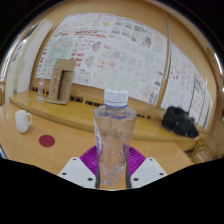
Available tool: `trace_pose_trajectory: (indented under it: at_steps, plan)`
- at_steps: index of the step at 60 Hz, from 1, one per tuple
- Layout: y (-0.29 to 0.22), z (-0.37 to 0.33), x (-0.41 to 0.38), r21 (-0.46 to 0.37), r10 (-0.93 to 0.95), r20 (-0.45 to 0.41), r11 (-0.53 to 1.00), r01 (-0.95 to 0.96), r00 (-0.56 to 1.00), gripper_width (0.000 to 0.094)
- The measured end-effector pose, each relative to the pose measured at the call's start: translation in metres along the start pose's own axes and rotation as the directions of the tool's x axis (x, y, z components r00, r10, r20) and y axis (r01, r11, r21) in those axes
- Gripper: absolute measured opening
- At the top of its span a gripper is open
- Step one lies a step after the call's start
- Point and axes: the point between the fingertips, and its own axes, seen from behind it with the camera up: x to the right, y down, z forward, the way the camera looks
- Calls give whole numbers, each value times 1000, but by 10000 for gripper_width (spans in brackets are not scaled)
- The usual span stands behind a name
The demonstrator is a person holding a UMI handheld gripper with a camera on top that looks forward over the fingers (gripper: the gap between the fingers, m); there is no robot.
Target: Pour water
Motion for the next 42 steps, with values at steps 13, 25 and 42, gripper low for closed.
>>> trace_pose_trajectory:
  at_steps: [13,25,42]
  plan:
    - [-149,-1,-12,26,-326,-270,938,345,906,337]
    - [-269,14,-113,-10,-734,-418,593,805,535,337]
    - [-247,73,-299,-21,-908,-349,-241,970,-233,338]
